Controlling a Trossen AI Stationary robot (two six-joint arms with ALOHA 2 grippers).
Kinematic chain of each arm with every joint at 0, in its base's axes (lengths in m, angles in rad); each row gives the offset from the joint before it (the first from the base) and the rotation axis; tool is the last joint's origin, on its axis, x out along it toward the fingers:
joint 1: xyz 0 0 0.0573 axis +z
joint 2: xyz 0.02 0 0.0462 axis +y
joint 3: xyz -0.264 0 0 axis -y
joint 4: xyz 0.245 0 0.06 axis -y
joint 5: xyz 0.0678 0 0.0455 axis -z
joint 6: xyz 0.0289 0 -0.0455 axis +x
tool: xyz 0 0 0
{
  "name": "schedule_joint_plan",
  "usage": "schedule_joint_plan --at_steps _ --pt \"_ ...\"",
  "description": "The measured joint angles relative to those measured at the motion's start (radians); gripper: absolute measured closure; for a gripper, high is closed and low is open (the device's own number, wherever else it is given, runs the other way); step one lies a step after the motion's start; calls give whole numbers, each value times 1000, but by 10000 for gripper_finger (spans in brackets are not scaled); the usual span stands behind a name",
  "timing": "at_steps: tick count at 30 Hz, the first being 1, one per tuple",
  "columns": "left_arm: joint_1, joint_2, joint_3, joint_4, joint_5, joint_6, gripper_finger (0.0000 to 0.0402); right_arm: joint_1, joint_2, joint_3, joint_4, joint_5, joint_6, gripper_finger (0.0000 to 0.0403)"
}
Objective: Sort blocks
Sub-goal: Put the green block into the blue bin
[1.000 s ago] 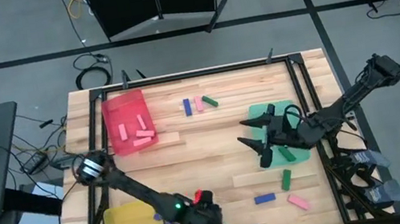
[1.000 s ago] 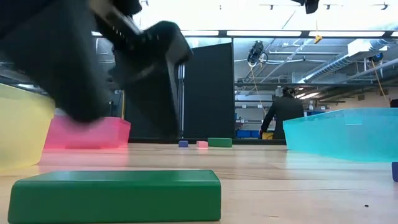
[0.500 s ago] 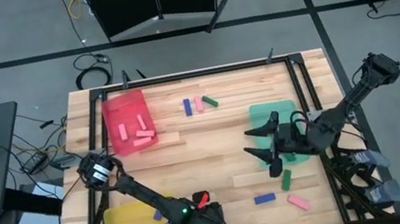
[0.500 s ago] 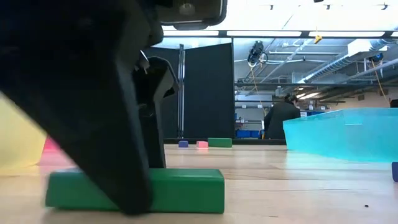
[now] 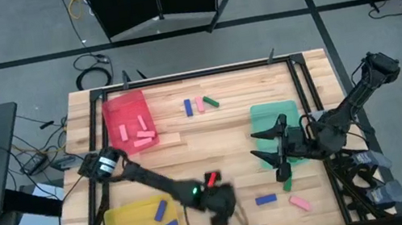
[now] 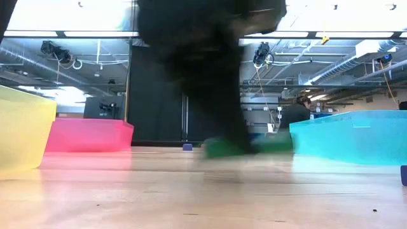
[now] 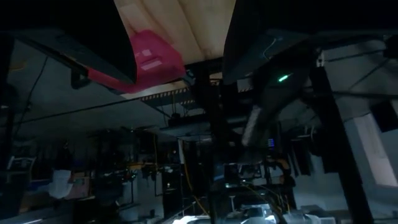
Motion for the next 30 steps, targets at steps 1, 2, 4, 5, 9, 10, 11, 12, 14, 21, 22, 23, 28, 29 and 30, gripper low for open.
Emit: schedule_joint_plan --at_steps 1,2,4,5,9,10,11,12,14,21,22,23,28,29,30 --pt "18 -2 13 12 -7 22 301 6 0 0 -1 0 4 154" --pt "34 -4 24 22 -2 41 301 13 3 0 -1 0 4 154" --pt "62 -4 32 63 6 84 301 32 12 0 -2 0 3 154" --pt "78 -3 35 88 9 108 301 41 15 0 -4 -1 1 154" --pt "144 -4 66 230 6 186 301 78 22 0 -2 0 0 154" --pt "159 -5 70 269 6 202 301 87 22 0 -2 0 0 154" --pt "173 -5 73 311 9 211 301 94 22 0 1 0 -2 154" --pt "189 -5 73 356 16 220 301 101 22 0 7 0 -7 154" --pt "220 -5 73 443 46 237 301 114 22 0 27 0 -28 154" --pt "337 30 74 612 147 213 301 144 21 1 166 0 -161 154" --pt "349 32 74 624 161 207 301 146 21 1 179 0 -180 154" --pt "360 32 74 633 163 202 301 146 21 1 190 0 -196 154" --pt "397 61 74 697 187 157 289 146 21 1 216 0 -226 154" --pt "398 68 74 715 186 156 264 146 21 1 216 4 -228 154" --pt "396 68 73 705 182 156 232 146 22 1 215 7 -229 154"
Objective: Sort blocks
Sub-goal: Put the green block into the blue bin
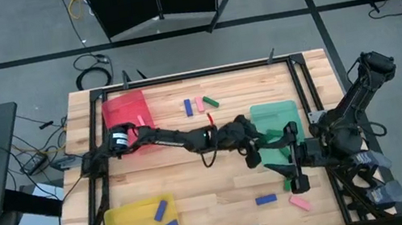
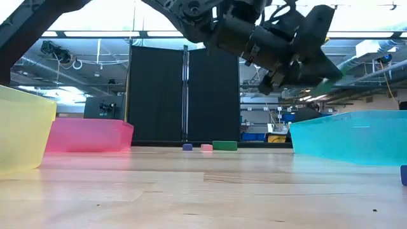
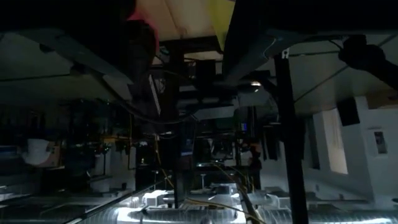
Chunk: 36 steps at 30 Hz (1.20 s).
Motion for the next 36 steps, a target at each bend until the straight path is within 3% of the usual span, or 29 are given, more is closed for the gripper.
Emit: schedule_joint_plan --at_steps 4,7,10,14,18,21,24,28,36 --pt "-4 -4 1 -6 23 8 101 3 0 0 0 4 0 154" --pt "3 -8 1 -38 53 -3 56 12 0 0 -9 26 5 154" --pt "2 -31 -7 -62 52 19 62 30 5 0 -23 63 14 154" --pt "-6 -108 -78 -76 57 26 104 56 12 0 -26 115 15 154" --pt "-13 -197 -173 -271 47 67 147 75 12 0 -24 142 15 154" --pt "-39 -231 -230 -410 -38 101 156 78 12 0 -23 157 8 154" --pt "-58 -228 -280 -456 -88 87 149 78 12 0 -25 162 7 154" --pt "-66 -209 -314 -355 -25 26 120 74 12 0 -28 165 6 154" --pt "-109 -129 -321 -276 -79 21 57 73 12 0 -38 175 26 154"
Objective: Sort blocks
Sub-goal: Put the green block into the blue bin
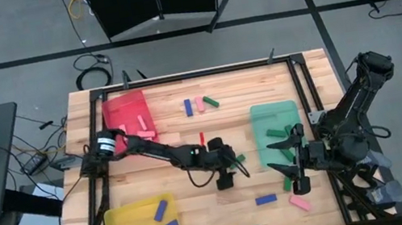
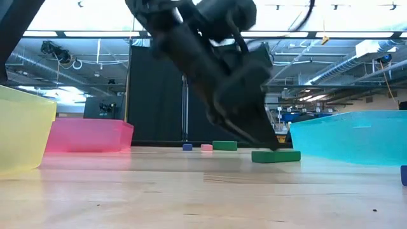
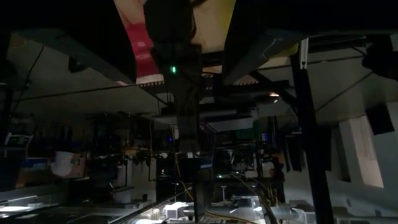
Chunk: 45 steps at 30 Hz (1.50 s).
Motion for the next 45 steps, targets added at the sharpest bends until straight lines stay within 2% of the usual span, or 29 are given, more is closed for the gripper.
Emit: schedule_joint_plan --at_steps 5,8,11,15,16,21,28,35,37,41,45 --pt "-10 52 4 34 -91 -56 49 5 0 0 -2 12 -1 154" --pt "-11 66 5 32 -133 -77 78 5 0 0 0 13 -2 154" --pt "-12 72 5 42 -136 -85 149 5 0 0 0 19 -3 154" --pt "-11 81 4 79 -142 -77 295 5 0 0 0 19 -2 154" --pt "-10 81 4 81 -142 -75 303 5 0 0 0 19 -1 154" --pt "-4 79 -1 130 -162 -72 293 5 0 0 1 19 -1 154" --pt "5 62 46 398 -188 31 293 5 0 0 8 16 0 154" --pt "44 78 162 425 -166 49 293 5 0 0 8 16 -3 154" --pt "64 123 227 436 -117 37 293 5 0 0 9 16 -5 154" --pt "103 267 403 316 46 -34 293 3 0 1 33 15 -28 154" --pt "114 368 569 234 67 -81 293 9 0 1 39 13 -33 154"
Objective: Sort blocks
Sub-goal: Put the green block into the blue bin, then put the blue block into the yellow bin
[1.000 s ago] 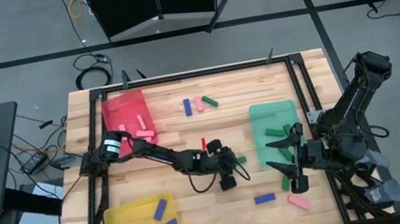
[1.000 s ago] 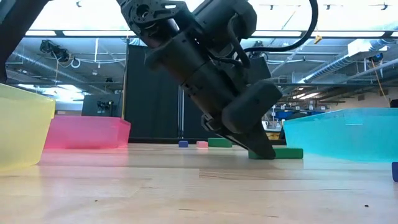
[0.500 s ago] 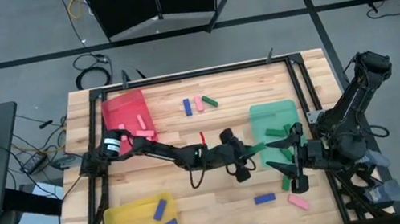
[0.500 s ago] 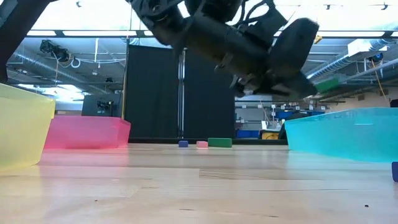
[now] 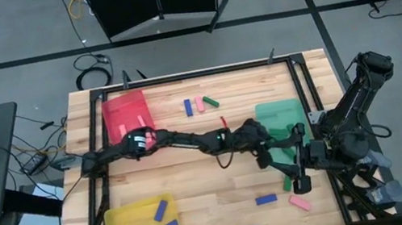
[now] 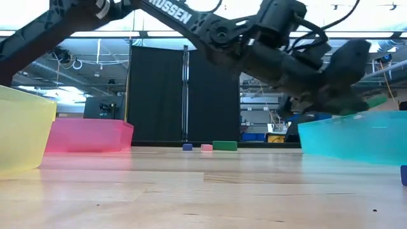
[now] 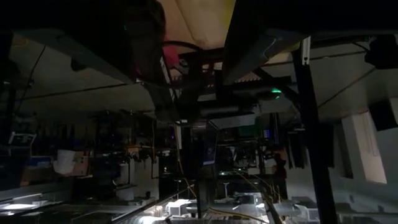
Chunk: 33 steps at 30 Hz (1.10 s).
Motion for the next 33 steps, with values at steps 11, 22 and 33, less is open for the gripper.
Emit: schedule_joint_plan --at_steps 11,22,33 --pt "-26 -52 65 -157 -56 67 82 16 0 1 -1 -1 0 154" --pt "-126 -301 -234 7 -204 183 225 69 0 0 9 -5 -25 154" --pt "-172 -835 -990 414 -250 62 383 2 135 4 -332 -216 369 154"
